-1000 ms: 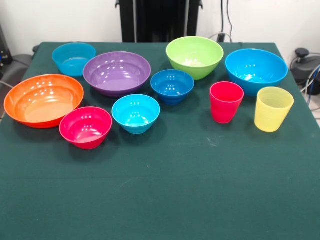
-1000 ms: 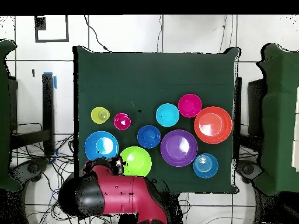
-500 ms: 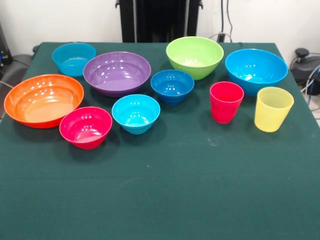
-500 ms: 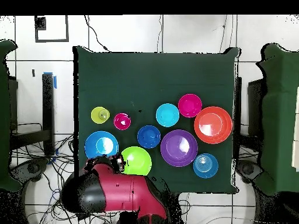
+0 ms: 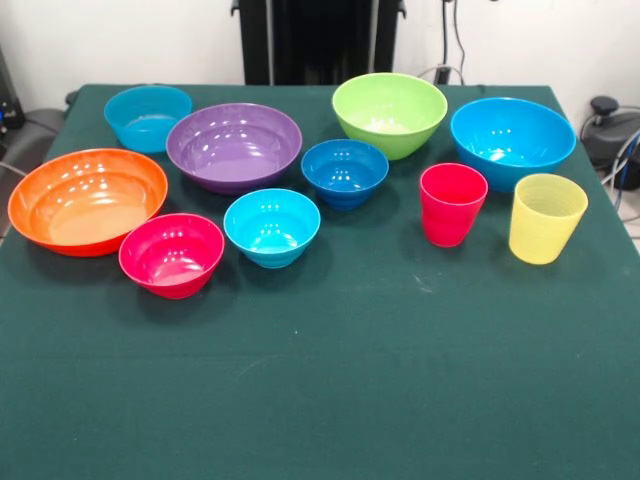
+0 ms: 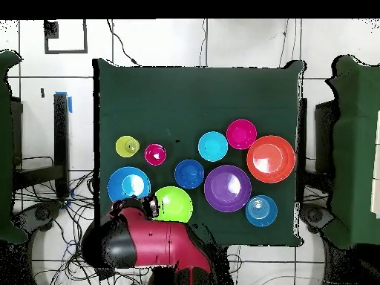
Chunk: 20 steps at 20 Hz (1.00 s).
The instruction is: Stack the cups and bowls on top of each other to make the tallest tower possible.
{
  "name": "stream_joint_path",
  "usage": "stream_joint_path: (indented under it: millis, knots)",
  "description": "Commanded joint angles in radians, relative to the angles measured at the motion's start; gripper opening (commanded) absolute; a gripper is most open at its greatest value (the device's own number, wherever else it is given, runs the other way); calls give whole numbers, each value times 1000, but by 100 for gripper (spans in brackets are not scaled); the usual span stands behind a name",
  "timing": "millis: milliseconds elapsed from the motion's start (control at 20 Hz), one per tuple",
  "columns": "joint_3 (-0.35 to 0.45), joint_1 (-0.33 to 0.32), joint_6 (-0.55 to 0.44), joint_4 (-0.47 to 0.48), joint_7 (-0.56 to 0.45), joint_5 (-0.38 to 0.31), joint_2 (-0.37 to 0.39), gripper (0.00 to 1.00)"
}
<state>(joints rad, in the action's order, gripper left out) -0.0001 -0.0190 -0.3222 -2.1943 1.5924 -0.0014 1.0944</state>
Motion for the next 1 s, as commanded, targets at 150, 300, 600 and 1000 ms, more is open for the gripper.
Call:
stream_joint_path:
  millis: [150,300,600,1000]
  knots:
    - [20,-26,70,-91,141,-47,-84,100]
    - [27,-49,95,-103,128,-56,-90,100]
    - [28,-58,154,-114,133,-72,-119,100]
    - [26,-59,219,-121,136,-80,-164,100]
